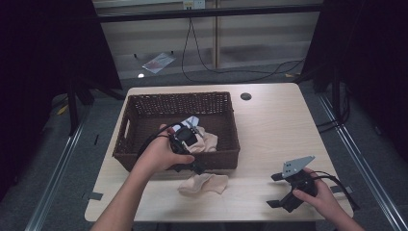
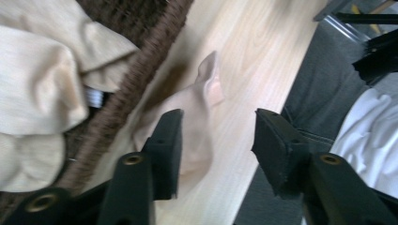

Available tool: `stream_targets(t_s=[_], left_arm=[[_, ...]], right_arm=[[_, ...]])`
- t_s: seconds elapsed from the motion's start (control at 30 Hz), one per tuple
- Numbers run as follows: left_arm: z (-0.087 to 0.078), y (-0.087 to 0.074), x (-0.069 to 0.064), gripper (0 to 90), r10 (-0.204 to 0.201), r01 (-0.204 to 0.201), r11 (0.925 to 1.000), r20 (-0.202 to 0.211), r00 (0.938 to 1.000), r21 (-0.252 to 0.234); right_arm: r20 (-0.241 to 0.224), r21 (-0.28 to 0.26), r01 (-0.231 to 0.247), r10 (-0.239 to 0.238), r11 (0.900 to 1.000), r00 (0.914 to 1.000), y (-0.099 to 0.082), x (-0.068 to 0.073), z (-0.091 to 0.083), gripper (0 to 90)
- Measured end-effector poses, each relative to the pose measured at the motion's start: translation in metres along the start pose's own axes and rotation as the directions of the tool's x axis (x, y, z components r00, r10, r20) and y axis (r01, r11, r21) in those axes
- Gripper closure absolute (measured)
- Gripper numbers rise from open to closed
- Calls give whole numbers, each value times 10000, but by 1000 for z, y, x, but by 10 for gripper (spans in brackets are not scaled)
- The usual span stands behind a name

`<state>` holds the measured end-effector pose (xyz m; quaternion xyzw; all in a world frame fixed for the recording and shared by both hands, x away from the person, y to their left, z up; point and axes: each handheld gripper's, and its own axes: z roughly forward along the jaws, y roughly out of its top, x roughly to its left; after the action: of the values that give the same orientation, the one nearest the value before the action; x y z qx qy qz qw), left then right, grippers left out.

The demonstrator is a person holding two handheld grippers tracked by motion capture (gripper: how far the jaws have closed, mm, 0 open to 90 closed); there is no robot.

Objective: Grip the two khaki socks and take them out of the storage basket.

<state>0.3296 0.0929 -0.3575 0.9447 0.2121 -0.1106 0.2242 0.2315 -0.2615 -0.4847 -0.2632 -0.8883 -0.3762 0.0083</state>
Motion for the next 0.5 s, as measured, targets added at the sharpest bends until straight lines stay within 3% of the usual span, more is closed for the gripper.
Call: stream_targets(t_s=[0.17, 0.3, 0.4, 0.5], left_arm=[[-12, 7, 4, 418, -86, 83, 9998, -171, 9998, -168], [-17, 14, 10, 294, -198, 186, 9996, -636, 9978, -193], [-16, 18, 20, 195, -499, 462, 9982, -1063, 9931, -370], [-14, 19, 30, 168, -749, 691, 9966, -1411, 9872, -452]], right_arm=[[-26, 7, 80, -80, 10000, 10000, 0, -1, 1, 31], [-28, 21, 74, -74, 10000, 10000, 0, -1, 1, 31], [-35, -18, 37, -37, 10000, 10000, 0, 0, 0, 31], [-82, -13, 22, -22, 10000, 10000, 0, 0, 0, 31]])
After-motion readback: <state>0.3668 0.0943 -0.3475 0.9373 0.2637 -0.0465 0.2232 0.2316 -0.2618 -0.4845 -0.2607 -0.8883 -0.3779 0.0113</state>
